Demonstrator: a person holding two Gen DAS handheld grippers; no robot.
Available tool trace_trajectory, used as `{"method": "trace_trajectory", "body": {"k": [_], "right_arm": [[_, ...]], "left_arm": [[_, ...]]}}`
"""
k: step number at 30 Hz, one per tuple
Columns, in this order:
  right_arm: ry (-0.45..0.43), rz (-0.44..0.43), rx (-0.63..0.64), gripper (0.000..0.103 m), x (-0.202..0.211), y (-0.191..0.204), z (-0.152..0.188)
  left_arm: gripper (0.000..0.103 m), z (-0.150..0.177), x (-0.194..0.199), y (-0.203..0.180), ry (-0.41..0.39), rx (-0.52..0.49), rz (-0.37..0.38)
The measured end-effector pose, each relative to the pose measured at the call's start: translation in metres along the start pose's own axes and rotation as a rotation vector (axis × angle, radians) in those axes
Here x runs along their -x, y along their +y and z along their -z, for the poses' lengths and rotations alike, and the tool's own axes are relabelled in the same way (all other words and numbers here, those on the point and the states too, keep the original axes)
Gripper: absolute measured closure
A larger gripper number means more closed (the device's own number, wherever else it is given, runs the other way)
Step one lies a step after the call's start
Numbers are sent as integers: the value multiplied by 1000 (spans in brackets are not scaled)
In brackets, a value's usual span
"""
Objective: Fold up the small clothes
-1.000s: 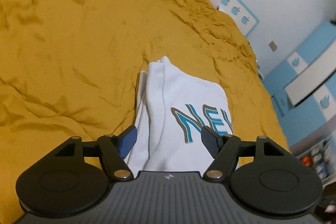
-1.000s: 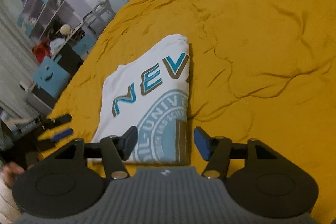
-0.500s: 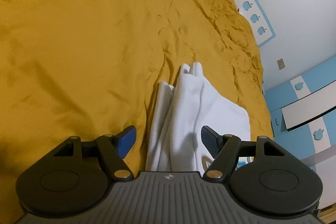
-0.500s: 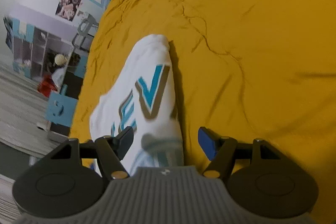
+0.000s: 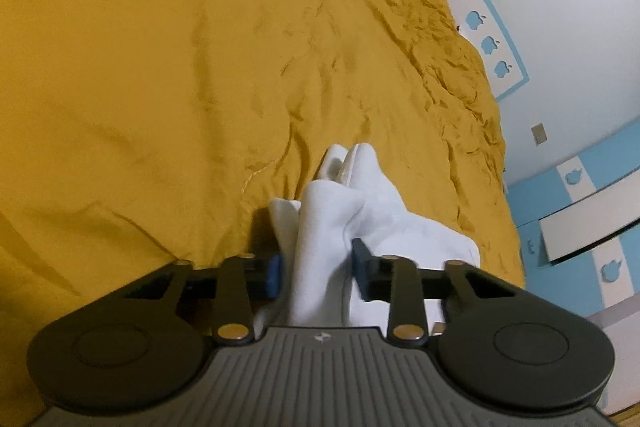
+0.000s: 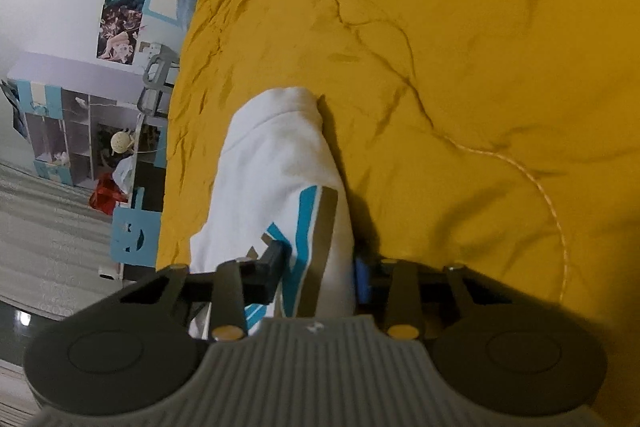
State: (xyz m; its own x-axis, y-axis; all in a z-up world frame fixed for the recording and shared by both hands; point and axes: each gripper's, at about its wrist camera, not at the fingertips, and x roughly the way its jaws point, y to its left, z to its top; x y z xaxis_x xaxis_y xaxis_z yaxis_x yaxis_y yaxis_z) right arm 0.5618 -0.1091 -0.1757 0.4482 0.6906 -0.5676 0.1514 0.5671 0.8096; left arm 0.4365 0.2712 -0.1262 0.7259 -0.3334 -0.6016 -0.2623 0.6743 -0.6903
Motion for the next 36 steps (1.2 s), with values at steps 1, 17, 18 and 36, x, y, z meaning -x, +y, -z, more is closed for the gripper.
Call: {"method": "trace_trajectory", "body": {"k": [1,17,18,36], "right_arm": [[-5,4,13,83,1,4,0],[-195,-72,394,91,131,130,71],[-209,-83,410,92,144,137,79],[-284,-77,551,92,365,128,193]], "left_arm": [[76,-1,4,-3,-7,-15,-3],[82,42,160,-103,-250,-253,63],[82,49,174,-110,-268,-269,73],[82,175,277,-174,-205,-414,203]]}}
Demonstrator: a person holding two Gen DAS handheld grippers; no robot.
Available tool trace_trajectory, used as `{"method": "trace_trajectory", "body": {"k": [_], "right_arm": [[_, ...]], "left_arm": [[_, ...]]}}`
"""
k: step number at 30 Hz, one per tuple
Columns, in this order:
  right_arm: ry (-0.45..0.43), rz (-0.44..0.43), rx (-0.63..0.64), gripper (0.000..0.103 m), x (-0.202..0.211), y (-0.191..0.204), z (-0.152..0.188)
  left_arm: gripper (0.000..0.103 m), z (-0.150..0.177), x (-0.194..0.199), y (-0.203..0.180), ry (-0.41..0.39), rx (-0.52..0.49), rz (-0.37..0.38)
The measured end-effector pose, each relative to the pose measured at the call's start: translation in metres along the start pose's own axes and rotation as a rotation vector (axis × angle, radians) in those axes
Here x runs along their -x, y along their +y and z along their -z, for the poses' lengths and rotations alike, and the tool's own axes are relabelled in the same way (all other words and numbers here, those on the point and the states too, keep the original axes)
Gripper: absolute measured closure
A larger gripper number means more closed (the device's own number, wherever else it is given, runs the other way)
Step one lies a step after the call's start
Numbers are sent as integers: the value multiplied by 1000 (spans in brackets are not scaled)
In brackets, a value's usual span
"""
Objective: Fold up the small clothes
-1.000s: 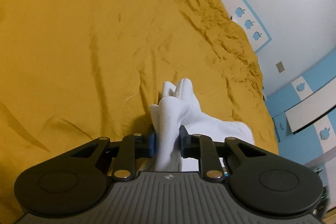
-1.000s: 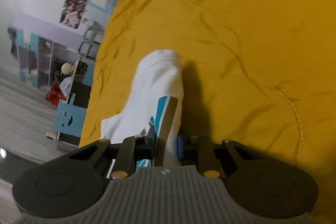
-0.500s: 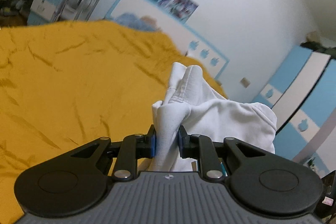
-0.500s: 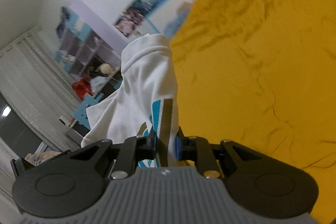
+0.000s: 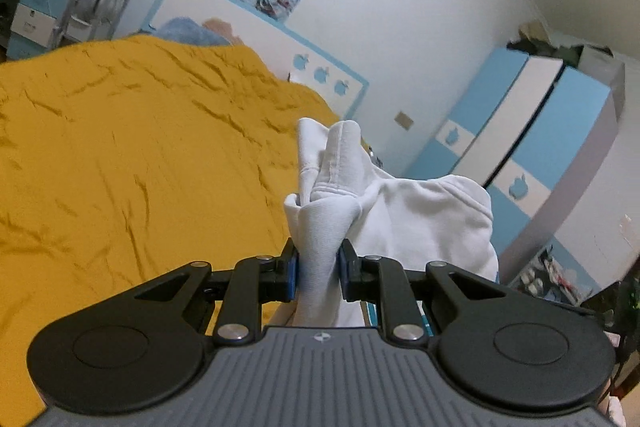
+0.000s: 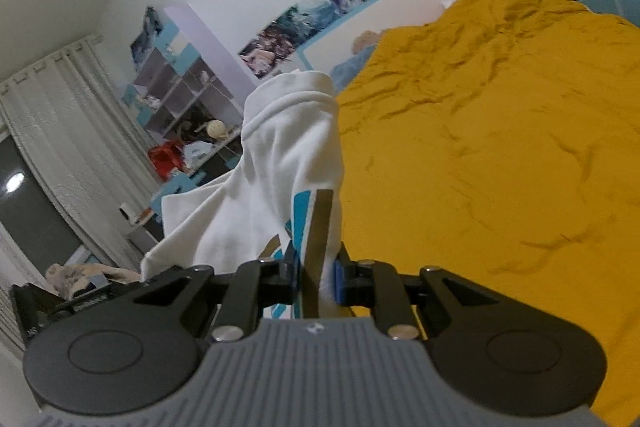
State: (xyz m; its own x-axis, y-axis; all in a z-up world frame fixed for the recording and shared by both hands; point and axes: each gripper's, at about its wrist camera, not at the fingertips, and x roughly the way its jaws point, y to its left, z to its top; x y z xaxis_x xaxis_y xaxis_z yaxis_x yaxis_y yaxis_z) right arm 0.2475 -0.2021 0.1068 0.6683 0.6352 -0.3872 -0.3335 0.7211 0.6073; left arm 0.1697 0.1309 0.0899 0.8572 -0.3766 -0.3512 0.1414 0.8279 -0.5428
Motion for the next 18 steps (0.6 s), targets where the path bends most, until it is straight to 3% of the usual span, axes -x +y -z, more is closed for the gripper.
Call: {"method": "trace_trajectory", "body": {"k": [7,18], "right_arm": [[65,67,-80,92,-1,-43,31],[221,151,-92,91,-85,-102,33]], "left_arm": [[82,27,-41,29,126,57,-30],[82,37,-114,72,288,60,-126]]}}
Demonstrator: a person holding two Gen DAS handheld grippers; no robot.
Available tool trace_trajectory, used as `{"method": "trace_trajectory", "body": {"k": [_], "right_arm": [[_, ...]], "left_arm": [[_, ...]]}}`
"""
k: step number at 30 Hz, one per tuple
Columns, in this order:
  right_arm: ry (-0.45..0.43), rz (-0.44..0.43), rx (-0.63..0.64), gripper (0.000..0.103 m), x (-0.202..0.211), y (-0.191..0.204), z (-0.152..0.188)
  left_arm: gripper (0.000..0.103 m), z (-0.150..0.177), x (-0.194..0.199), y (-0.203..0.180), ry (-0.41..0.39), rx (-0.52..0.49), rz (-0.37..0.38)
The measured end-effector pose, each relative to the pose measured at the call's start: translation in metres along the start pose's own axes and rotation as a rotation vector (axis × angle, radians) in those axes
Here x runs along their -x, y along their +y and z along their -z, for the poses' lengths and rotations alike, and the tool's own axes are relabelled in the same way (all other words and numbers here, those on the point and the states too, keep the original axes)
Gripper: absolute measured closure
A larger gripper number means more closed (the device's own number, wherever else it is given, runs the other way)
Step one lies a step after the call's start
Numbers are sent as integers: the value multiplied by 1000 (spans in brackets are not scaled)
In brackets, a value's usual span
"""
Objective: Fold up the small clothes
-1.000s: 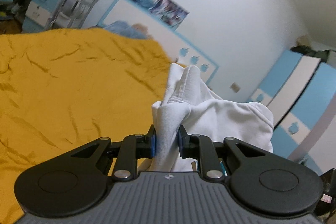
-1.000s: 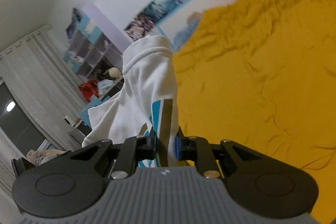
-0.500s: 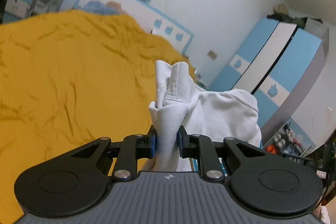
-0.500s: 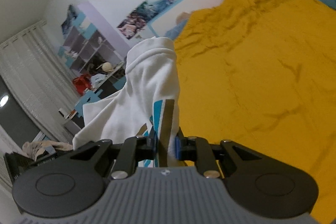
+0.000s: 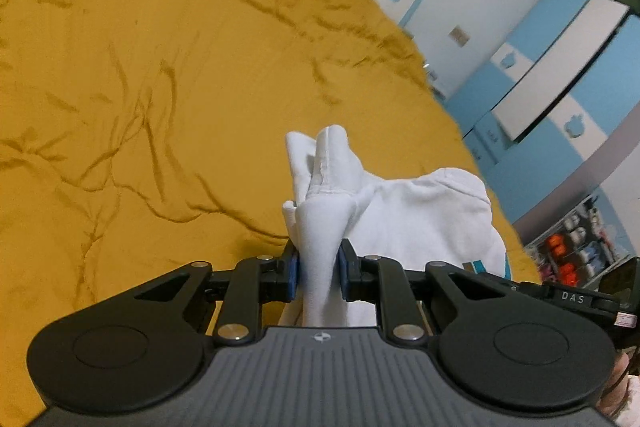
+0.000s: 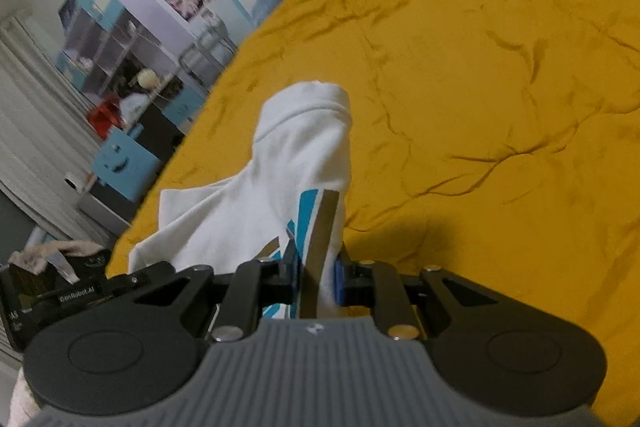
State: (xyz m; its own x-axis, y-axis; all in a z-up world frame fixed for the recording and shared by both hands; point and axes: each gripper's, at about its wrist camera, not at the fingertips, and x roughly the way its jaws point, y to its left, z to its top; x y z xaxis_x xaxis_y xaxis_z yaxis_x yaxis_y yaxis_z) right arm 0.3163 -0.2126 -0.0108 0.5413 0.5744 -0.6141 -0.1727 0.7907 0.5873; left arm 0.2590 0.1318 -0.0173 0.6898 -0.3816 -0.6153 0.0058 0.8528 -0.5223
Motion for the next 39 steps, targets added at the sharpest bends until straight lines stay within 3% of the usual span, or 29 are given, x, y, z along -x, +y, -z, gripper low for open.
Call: {"method": "trace_trajectory", "body": {"k": [11,18,23,25,28,31,33,35,39], "right_arm": [[129,62,-95,90,-79,-63,-2],[104,100,-60,85,-69,-66,-1],[37,193,11,85,-42,-49,-5],[9,231,59,86,-27,-41,-4],[-8,209,133,86,-10,-26,5],[-2,214,245,86,-5,-5,21],[8,229,319,86,-9,7,35],[33,253,364,86,-18,6,48],[72,319,367,85,-41,-11,66]], "left_arm": [[79,15,-66,49,149,76,-61],[66,8,-45,61,105,85,-74],[67,3,-24,38,61,-73,-206],[69,5,-11,26,30,-114,-202],[69,15,5,2,-11,-193,-142],[69,33,6,-15,22,-248,-105],[71,47,-2,-20,69,-288,-127],[73,60,-14,-16,124,-304,-165],[72,71,-24,-13,134,-322,-174]]}}
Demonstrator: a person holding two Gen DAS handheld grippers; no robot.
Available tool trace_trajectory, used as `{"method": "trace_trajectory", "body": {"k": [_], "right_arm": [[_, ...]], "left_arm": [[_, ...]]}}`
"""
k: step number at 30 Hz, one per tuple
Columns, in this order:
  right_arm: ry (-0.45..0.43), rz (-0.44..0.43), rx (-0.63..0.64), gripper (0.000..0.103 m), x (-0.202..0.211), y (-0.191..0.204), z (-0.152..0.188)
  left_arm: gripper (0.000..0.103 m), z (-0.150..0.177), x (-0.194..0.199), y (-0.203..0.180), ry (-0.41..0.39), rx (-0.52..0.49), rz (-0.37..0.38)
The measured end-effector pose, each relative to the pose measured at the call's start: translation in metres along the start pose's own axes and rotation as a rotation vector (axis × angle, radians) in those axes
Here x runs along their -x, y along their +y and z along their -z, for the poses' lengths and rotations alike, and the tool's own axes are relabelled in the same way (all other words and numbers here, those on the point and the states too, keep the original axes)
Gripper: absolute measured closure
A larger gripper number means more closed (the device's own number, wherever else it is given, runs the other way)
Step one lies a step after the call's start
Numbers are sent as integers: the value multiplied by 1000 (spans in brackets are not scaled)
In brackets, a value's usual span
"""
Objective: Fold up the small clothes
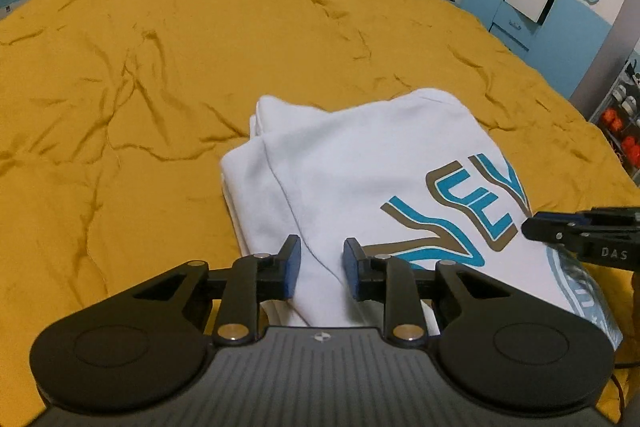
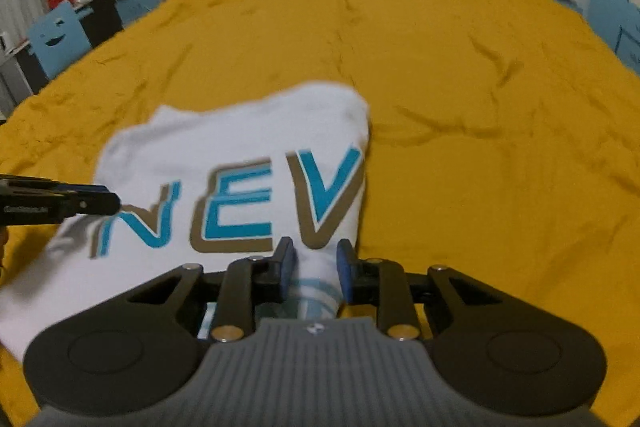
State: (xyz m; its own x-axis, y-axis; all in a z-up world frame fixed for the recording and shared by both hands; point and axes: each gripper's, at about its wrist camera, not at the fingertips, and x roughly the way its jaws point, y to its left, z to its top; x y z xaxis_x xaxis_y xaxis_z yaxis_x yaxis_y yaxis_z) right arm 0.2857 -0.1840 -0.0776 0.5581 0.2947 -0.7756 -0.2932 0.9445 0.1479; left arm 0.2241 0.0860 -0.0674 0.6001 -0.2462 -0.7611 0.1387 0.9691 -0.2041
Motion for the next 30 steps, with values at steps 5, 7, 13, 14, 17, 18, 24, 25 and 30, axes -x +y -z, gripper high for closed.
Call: {"method": "trace_trajectory", "body": {"k": [5,7,13,14,17,18,24,25,30], "right_arm": [[0,9,-27,84,3,2,-3],[-8,13,-25,83,12,5,-5],[-30,-21,6,83,53,19,7],[-34,-23,19,83,61,23,10],[-49,-33,51,80,79,32,20],[-55,-36,64,79,86,36,23],[-64,-11,159,75,111,55,51],[-59,-8,170,75,114,57,56],[-9,-6,180,73,113,60,80]], "left_arm": [[72,-6,14,-7,-3,-6,-11],[72,-5,21,-10,-13,-9,-6],[72,5,54,-28,-50,-62,-9],[72,8,61,-32,-56,-73,-9],[72,20,77,-43,-66,-101,-5],[72,24,82,-47,-69,-112,-4],[72,52,99,-62,-56,-166,-28],[72,57,101,-63,-50,-171,-31],[73,77,93,-57,13,-174,-48]]}}
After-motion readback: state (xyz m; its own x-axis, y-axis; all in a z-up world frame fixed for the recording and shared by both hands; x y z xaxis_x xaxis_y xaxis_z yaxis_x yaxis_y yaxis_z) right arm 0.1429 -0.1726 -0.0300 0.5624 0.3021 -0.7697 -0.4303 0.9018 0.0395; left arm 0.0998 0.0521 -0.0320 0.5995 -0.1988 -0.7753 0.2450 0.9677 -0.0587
